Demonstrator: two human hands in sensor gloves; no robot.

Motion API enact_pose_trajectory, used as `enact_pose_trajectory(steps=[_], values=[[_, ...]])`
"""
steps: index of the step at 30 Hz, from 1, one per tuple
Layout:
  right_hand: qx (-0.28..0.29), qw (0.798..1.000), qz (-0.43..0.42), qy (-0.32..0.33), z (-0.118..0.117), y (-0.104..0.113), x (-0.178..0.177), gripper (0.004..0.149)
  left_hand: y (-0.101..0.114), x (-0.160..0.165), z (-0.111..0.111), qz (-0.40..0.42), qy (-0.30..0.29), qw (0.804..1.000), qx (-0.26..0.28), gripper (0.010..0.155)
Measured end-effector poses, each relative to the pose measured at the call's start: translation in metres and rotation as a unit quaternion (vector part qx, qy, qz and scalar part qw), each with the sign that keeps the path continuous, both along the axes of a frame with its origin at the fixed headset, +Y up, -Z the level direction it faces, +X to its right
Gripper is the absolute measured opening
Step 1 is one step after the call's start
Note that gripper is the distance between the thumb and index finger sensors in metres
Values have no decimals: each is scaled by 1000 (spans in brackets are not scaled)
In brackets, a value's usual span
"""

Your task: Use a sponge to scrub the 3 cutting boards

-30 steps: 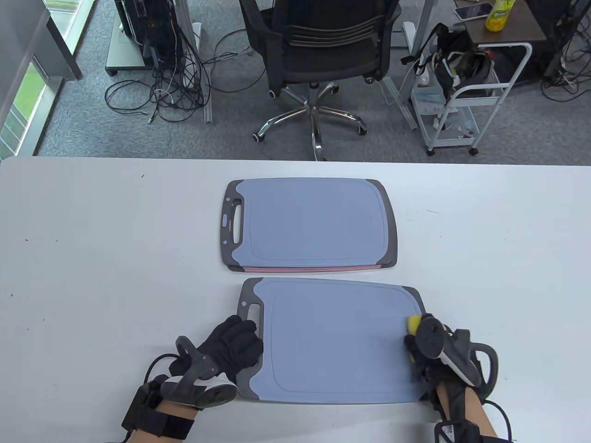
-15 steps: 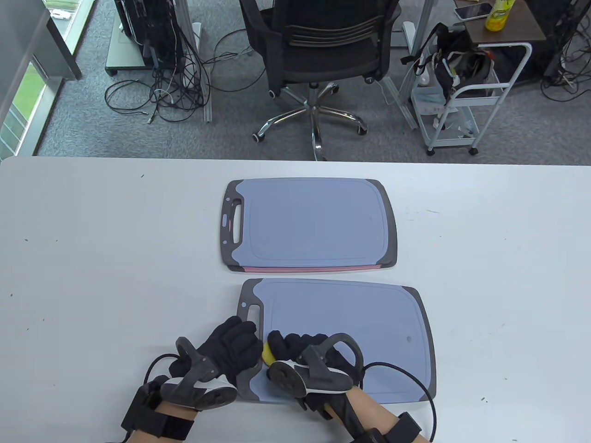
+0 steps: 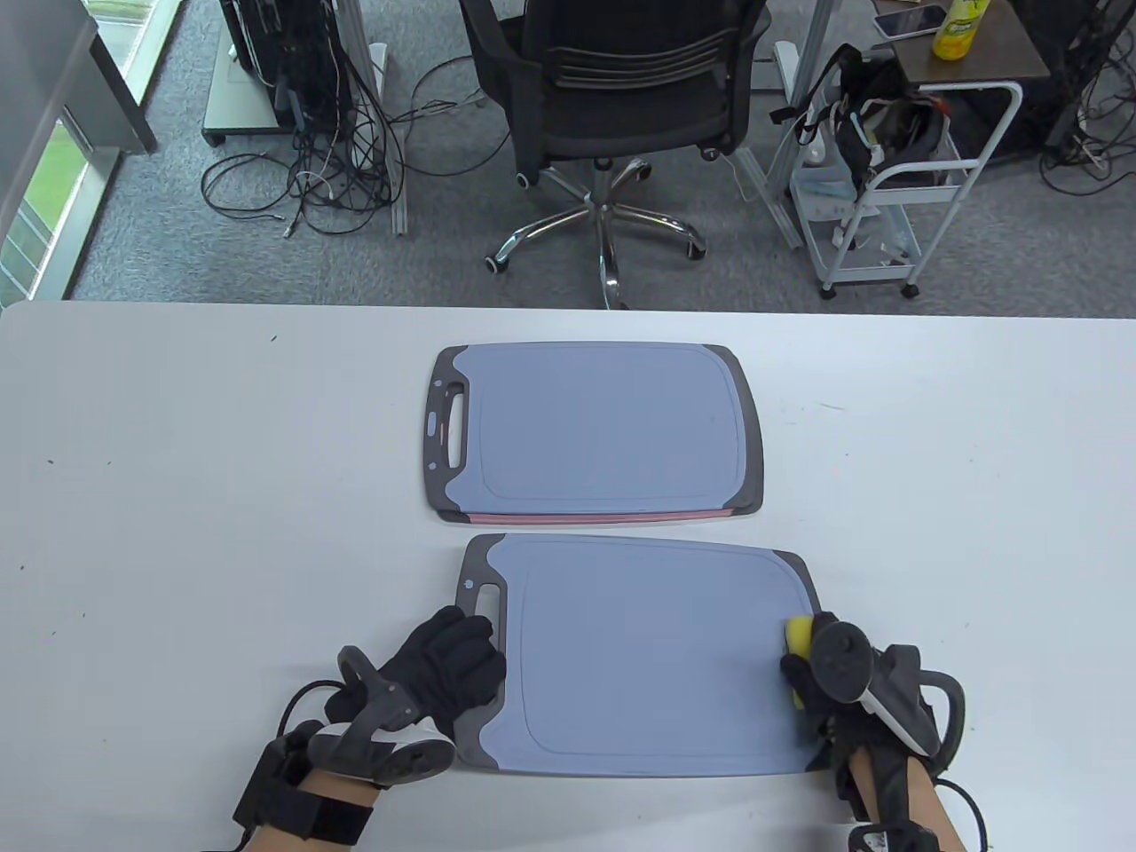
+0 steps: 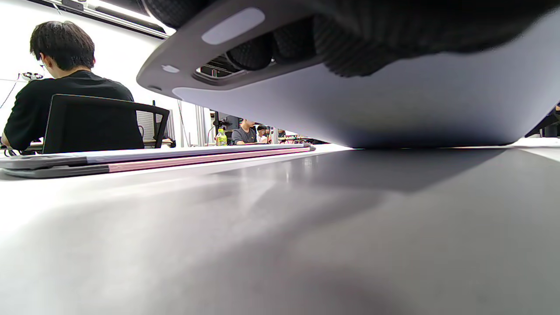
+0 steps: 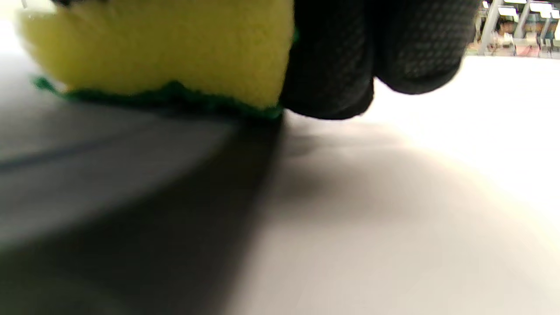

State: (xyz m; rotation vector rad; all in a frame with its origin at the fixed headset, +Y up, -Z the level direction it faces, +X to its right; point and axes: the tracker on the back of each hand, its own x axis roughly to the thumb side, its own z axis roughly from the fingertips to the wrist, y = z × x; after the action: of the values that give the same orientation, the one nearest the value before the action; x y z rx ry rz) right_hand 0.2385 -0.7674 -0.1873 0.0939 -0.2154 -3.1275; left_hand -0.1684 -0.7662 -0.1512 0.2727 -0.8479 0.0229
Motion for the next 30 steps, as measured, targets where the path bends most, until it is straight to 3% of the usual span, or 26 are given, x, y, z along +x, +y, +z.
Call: enact_pose_trajectory(steps=[2, 4, 5, 9, 11, 14, 15, 18, 20, 25, 28, 30], values=[[8, 998, 7, 68, 0, 6, -35, 72, 0, 0, 0, -1, 0, 1000, 1, 43], [14, 984, -27, 174, 5, 14, -99, 72, 0, 0, 1, -2, -1, 1000, 4, 42], [18, 980, -31, 195, 7, 17, -116, 72, 0, 0, 1, -3, -1, 1000, 5, 43], [47, 928, -29, 369, 39, 32, -217, 73, 1, 1, 1, -5, -2, 1000, 8, 42], [58, 919, -20, 390, 46, 34, -231, 73, 0, 1, 1, -3, -3, 1000, 7, 42], [53, 926, -32, 373, 42, 31, -213, 72, 0, 1, 1, -4, -3, 1000, 8, 42], [45, 937, -38, 345, 37, 27, -199, 72, 0, 1, 1, -3, -2, 1000, 6, 42], [36, 965, -14, 259, 26, 19, -145, 72, 0, 0, 0, -2, -2, 1000, 3, 42], [26, 986, -11, 166, 19, 10, -87, 71, 0, 1, 1, -2, -1, 1000, 3, 43], [-7, 1000, 7, -16, 13, -6, 19, 71, 1, 2, 3, -9, 2, 1000, 11, 43], [-11, 999, -27, -18, 9, -5, 19, 72, 1, 2, 3, -9, 1, 1000, 12, 43], [2, 999, -4, 45, 7, -1, -14, 72, 0, 2, 3, -6, 1, 1000, 8, 43]])
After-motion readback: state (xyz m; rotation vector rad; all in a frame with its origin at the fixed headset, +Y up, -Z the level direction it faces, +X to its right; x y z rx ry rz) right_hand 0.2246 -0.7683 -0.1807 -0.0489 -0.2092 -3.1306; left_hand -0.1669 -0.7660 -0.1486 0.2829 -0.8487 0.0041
